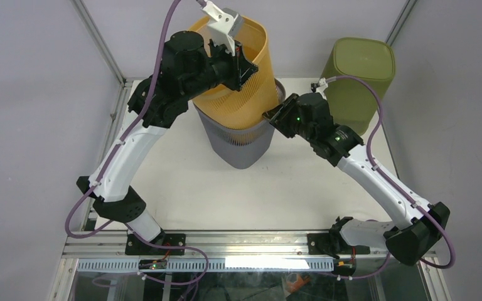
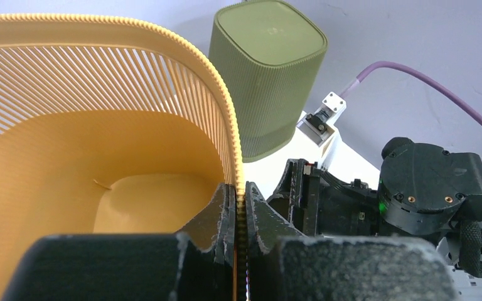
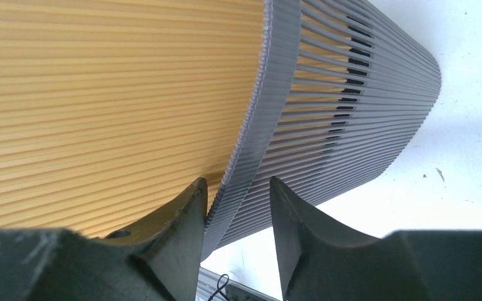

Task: Turn the large container upside down

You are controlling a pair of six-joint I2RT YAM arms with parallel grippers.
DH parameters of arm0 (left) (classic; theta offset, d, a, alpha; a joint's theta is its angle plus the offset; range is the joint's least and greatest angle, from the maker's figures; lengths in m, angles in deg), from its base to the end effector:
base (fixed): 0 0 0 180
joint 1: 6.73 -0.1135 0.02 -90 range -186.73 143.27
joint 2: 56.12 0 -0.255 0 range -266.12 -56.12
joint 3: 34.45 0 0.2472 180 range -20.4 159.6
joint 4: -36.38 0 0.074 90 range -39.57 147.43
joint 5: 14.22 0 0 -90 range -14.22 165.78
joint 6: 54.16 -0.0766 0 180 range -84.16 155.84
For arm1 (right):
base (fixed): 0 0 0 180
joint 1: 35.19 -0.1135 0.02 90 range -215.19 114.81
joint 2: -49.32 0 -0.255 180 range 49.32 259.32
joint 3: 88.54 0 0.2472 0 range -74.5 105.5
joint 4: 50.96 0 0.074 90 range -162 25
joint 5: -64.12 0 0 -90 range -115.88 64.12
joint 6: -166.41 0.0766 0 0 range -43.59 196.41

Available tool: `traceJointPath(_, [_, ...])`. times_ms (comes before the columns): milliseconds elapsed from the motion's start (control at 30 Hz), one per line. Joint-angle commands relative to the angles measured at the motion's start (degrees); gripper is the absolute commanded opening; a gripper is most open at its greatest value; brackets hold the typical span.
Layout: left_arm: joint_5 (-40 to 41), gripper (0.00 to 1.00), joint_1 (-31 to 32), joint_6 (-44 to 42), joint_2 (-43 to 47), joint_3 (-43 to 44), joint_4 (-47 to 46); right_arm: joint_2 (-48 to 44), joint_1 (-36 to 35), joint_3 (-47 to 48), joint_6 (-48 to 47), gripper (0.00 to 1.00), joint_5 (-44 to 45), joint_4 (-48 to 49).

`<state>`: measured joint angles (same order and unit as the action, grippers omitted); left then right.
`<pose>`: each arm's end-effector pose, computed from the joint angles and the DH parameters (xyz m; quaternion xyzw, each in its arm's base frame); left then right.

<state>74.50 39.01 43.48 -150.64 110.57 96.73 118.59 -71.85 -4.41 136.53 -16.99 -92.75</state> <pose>0.2400 -0.2488 0.5327 0.2565 0.7209 -0.2968 0.5713 0.2494 0.1709 0.3476 0.2124 0.8238 0.3460 0.3957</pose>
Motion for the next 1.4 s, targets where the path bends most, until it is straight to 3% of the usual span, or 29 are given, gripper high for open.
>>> traceJointPath(0, [0.63,0.00,1.51,-1.83,8.72,1.61,-23.92,2.35,0.23,0.24,-2.20,0.45,4.42,-9.53])
traceJointPath(300, [4.96,0.00,1.54,-5.24,12.15,0.82,-25.28,2.06,0.13,0.72,-1.71,0.50,5.04,-5.66])
traceJointPath(800, [7.60,0.00,1.51,-5.40,15.12,0.02,-25.91,9.19,-3.82,6.55,-6.04,0.49,9.51,-7.34])
traceJointPath(900, [8.56,0.00,1.51,-5.40,15.60,-0.64,-25.91,8.93,-3.77,6.43,-6.22,0.39,10.84,-8.45])
traceJointPath(1100, [10.12,0.00,1.46,-4.89,15.65,-2.04,-25.98,5.54,-3.73,6.41,-8.25,0.07,17.19,-10.24])
traceJointPath(1233, [10.51,0.00,1.50,-3.03,15.09,-4.30,-26.65,3.93,-3.59,7.74,-13.35,0.00,22.72,-10.56])
traceJointPath(1367, [10.58,0.00,1.47,-2.51,14.89,-4.67,-26.91,4.27,-2.89,11.28,-17.82,0.00,26.29,-13.36])
